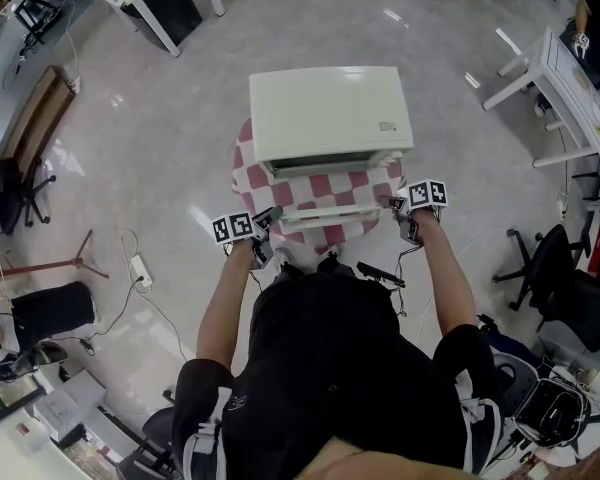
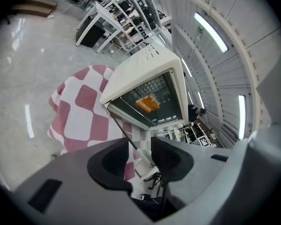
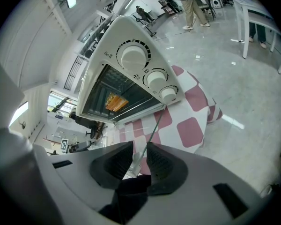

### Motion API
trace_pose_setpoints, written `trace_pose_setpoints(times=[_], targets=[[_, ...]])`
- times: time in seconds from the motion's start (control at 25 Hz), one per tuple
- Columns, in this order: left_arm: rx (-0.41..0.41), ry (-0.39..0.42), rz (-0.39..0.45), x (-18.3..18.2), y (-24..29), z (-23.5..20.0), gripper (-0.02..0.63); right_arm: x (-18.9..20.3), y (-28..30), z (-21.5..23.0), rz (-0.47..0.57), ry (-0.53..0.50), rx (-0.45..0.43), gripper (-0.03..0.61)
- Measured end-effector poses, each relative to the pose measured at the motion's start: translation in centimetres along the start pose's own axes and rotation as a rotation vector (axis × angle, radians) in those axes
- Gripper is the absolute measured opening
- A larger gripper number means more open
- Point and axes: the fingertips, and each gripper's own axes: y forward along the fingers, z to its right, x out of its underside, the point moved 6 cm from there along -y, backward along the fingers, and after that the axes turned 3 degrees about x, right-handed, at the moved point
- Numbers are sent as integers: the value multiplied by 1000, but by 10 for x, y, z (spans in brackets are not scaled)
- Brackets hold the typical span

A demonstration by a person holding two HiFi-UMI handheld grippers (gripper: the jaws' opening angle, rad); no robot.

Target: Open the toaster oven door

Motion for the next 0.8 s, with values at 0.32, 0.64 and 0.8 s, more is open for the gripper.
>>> trace_pose_setpoints(times=[0.32, 0.64, 0.8], targets=[[-104, 100, -72, 8, 3, -4, 144, 9, 8, 2, -16, -56, 64, 110], [-218, 191, -134, 24, 9, -13, 138, 26, 22, 7, -33, -155, 171, 110], [-272, 221, -155, 33, 13, -21, 135, 34, 34, 11, -58, -200, 236, 110]])
